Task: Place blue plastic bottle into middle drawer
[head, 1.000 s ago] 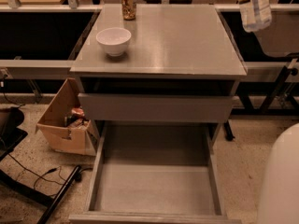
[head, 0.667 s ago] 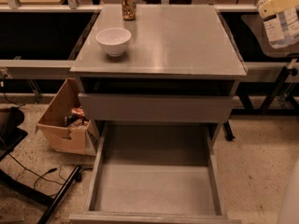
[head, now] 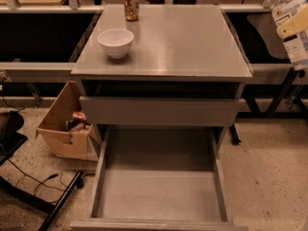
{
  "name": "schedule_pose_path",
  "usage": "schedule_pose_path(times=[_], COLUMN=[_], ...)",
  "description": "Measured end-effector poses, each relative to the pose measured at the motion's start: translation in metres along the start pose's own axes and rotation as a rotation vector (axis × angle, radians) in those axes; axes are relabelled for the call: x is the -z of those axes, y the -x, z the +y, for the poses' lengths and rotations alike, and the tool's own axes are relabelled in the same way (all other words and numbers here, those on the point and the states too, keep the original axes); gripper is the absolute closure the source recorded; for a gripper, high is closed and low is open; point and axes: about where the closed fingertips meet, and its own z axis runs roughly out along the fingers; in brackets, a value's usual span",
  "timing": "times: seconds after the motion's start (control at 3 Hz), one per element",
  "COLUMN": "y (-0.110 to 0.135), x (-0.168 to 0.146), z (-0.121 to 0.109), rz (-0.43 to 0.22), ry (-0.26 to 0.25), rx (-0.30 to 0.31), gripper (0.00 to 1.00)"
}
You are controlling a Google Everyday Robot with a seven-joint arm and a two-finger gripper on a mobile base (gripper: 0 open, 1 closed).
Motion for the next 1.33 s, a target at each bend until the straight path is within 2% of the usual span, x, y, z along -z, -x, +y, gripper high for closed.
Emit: schedule_pose_path(times=[0.33,0.67,1.0,1.33], y=[-0.003,-0.042,-0.065,-0.092], x=[-0.019,-0.033,-0.019,-0.028], z=[0.006,0.033,0.048,0.066], rz=[0.020,0.109,0.143,0.121], ry=[0.030,0.075,-0.010,-0.057], rx=[0.005,0.113,0.259,0.318], gripper=[1.00,1.00,1.00,1.00])
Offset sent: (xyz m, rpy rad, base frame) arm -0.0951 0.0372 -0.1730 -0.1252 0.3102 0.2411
